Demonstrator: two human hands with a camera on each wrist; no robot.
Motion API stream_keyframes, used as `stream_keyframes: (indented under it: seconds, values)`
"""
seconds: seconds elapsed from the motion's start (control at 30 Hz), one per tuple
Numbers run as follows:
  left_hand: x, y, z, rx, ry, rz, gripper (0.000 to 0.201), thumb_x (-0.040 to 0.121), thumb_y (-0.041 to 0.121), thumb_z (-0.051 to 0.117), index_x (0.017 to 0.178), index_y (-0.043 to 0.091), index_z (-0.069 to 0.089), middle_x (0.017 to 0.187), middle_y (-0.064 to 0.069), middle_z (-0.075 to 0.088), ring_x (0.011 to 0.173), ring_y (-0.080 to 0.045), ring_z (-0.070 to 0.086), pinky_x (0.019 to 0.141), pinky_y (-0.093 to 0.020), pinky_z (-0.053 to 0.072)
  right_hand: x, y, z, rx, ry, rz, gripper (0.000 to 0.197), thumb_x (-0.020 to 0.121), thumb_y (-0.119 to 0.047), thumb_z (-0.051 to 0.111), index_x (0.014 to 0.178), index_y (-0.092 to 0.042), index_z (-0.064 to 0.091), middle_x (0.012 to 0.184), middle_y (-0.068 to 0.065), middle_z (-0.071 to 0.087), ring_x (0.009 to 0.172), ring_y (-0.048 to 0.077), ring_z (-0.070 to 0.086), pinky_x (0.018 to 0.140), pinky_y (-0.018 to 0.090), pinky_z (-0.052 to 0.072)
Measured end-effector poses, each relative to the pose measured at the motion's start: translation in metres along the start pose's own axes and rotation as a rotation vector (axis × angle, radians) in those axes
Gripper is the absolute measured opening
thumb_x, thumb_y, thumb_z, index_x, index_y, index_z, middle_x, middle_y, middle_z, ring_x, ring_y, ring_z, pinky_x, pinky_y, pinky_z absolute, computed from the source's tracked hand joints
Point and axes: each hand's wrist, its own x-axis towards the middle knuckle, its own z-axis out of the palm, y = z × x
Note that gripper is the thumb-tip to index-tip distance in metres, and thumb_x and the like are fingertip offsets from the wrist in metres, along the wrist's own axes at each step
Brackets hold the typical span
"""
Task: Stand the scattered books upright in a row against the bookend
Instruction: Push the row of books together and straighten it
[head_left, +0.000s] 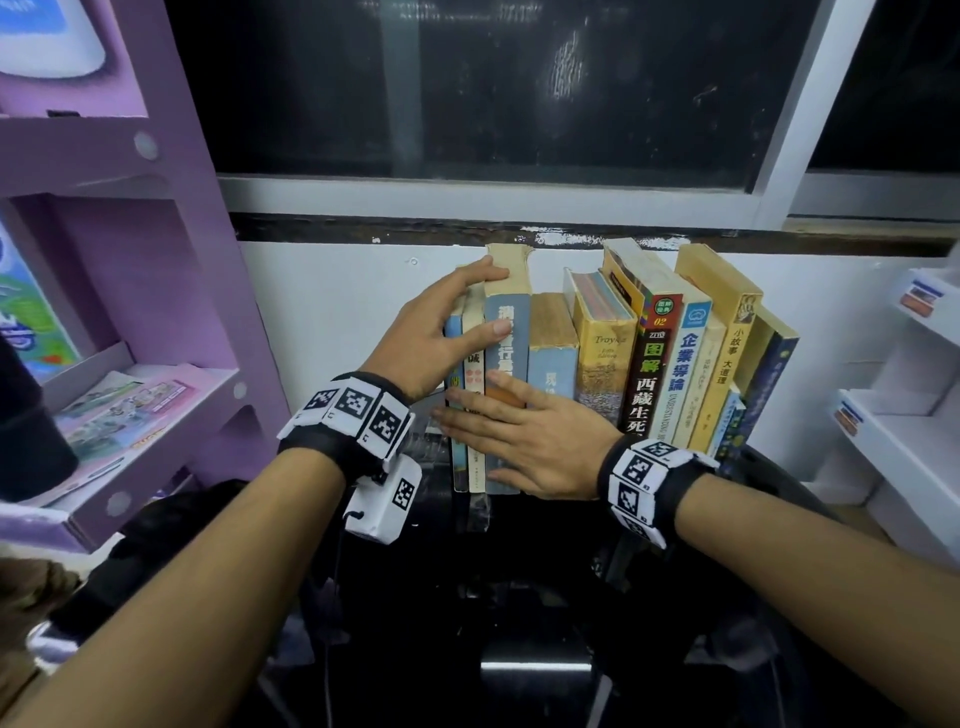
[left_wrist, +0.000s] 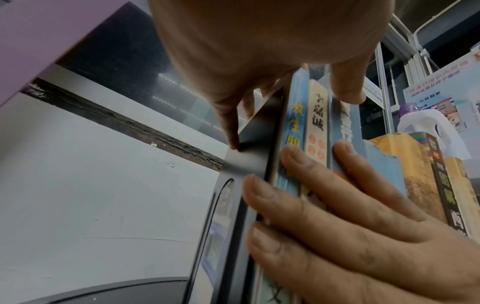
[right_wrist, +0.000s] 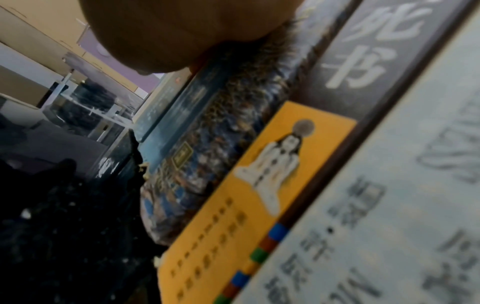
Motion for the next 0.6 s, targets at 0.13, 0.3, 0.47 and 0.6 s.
stream_keyframes:
  seconds: [0.13,0.3,0.47,0.6]
  values:
    - [0.0013,-0.0025,-0.0004,0.058,0.008,0.021,0.052,0.08,0.054,0.06,0.129,0.038,0.05,0.148,0.014,0.041,0.132,-0.005,0.043,0.108,-0.042,0.04,0.0006,0.001,-0.001,-0.004,0.001,0.003,0.069,0.099,-0.05,0.03,0.153,-0.01,0.015,0.161,0.005,0.013,0.149,0.021,0.002,0.12,0.048,-0.01]
    - [0.0022,-0.0023,-0.0036,0.118,0.014,0.032,0.053,0.079,0.056,0.059,0.129,0.04,0.048,0.146,0.015,0.042,0.131,-0.006,0.043,0.107,-0.042,0.04,0.0019,0.0024,-0.0004,-0.001,-0.016,0.007,0.068,0.099,-0.049,0.03,0.154,-0.011,0.016,0.162,0.005,0.012,0.15,0.022,0.003,0.12,0.048,-0.006]
    - [0.0006,-0.0024,-0.0046,0.144,0.017,0.033,0.054,0.079,0.057,0.058,0.13,0.04,0.047,0.146,0.014,0.042,0.132,-0.007,0.042,0.108,-0.043,0.039,0.003,0.0034,-0.002,0.008,-0.016,0.003,0.068,0.099,-0.049,0.03,0.154,-0.011,0.015,0.162,0.004,0.011,0.15,0.021,0.003,0.121,0.047,-0.006]
    - [-0.0015,0.0042,-0.0065,0.18,0.003,0.03,0.053,0.08,0.055,0.059,0.129,0.039,0.047,0.144,0.013,0.044,0.129,-0.008,0.045,0.107,-0.041,0.04,0.0026,0.0031,-0.0068,0.043,-0.029,0.004,0.07,0.099,-0.051,0.03,0.154,-0.011,0.014,0.162,0.004,0.011,0.15,0.021,0.002,0.12,0.047,-0.008]
